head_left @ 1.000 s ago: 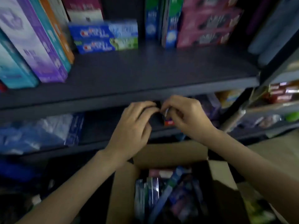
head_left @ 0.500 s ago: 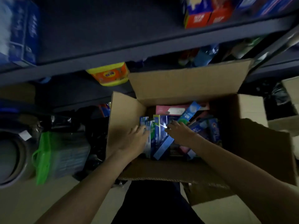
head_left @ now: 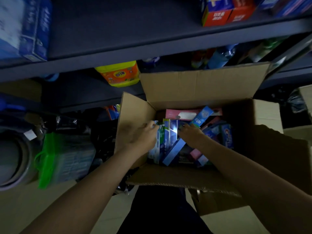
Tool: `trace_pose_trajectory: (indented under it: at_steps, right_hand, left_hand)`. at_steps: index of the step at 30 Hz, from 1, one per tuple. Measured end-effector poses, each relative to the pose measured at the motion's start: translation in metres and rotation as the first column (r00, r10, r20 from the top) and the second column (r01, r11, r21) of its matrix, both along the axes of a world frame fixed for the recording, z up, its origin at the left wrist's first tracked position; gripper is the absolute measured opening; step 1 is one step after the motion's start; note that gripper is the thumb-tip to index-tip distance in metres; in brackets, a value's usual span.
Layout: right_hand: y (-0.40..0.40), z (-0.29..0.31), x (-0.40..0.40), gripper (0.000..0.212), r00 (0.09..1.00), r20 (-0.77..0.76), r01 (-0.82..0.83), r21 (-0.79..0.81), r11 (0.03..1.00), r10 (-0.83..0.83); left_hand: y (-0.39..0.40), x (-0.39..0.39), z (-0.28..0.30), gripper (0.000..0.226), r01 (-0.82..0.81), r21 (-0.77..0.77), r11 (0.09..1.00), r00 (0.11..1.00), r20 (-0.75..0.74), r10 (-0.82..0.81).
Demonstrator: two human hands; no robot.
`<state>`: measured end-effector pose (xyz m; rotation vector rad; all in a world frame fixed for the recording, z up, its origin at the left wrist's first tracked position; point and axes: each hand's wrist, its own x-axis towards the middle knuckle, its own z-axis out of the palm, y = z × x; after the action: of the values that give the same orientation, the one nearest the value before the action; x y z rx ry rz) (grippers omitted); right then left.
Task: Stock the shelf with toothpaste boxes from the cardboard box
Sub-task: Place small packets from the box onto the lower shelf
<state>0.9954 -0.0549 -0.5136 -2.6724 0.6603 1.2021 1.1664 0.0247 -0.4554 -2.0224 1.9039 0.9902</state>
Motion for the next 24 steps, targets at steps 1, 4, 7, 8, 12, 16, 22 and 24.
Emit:
trace_pose_trajectory:
  at_steps: [1,4,7,8,12,16,22,24]
  right_hand:
    - [0.004,-0.006,-0.001,0.045,1.0,-0.024,-0.005,0.002,1.0,0.005]
    - [0.01,-0.031,-0.003,0.047,0.994,-0.096,-0.056,0.023,0.998,0.058]
    - [0.014,-0.066,0.002,0.043,0.994,-0.019,-0.106,-0.103,0.989,0.104]
    - [0.013,-0.072,0.006,0.039,0.989,0.076,-0.112,-0.182,0.977,0.128]
    - [0.005,-0.047,0.008,0.045,0.951,0.247,-0.134,-0.207,0.969,0.185]
    - [-0.011,0.029,-0.008,0.048,0.78,0.534,-0.15,-0.347,0.926,0.326]
    - [-0.039,0.193,-0.007,0.017,0.498,0.725,0.059,-0.576,0.815,0.476]
    - [-0.058,0.239,-0.005,0.025,0.482,0.743,0.231,-0.619,0.751,0.464]
  left_hand:
    - [0.0,-0.002,-0.003,0.043,0.004,-0.003,1.0,1.0,-0.005,-0.004]
    - [0.005,-0.002,-0.027,0.045,-0.007,-0.016,1.0,1.0,-0.025,0.006]
    - [0.015,-0.002,-0.053,0.047,-0.016,0.073,0.997,0.999,-0.048,0.02]
    - [0.017,-0.002,-0.059,0.048,-0.023,0.1,0.995,0.998,-0.057,0.029]
    - [0.02,-0.008,-0.054,0.046,-0.115,0.167,0.979,0.982,-0.13,0.137]
    - [-0.002,-0.013,-0.003,0.059,-0.278,0.348,0.895,0.864,-0.316,0.391]
    - [-0.042,0.013,0.138,0.062,-0.207,0.475,0.855,0.626,-0.608,0.489]
    - [-0.05,0.02,0.186,0.045,-0.233,0.342,0.911,0.653,-0.639,0.407]
